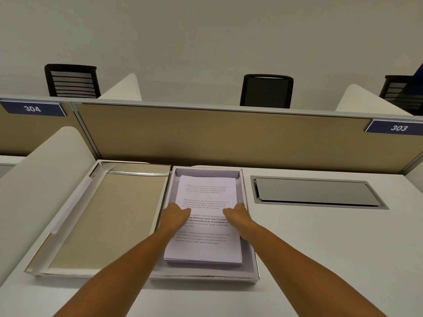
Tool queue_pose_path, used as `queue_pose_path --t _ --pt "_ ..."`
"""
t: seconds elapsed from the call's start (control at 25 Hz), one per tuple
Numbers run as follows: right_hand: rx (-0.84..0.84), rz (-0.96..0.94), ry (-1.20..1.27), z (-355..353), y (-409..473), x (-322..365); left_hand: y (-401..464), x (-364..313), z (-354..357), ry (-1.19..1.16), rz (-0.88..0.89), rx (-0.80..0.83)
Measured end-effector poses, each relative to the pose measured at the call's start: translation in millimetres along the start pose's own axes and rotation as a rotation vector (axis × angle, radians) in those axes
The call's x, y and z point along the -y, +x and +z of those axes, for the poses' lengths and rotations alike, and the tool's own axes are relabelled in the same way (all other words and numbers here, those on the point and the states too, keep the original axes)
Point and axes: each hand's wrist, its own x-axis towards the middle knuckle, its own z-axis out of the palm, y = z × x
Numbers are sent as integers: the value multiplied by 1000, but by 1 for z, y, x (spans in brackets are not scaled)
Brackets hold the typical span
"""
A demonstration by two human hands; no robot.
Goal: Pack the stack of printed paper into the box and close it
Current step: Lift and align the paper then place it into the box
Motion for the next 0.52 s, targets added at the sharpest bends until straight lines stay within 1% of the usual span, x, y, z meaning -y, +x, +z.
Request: queue_pose_path --t 0.16,0.28,0.52 --pt "15 -13 65 -2 4 -1 -3 5 4 -103 -14 11" --pt "16 -16 92 -2 6 2 -5 7 6 -111 -15 -8" --pt "39 -14 47 -1 8 4 -6 6 8 -113 -27 10"
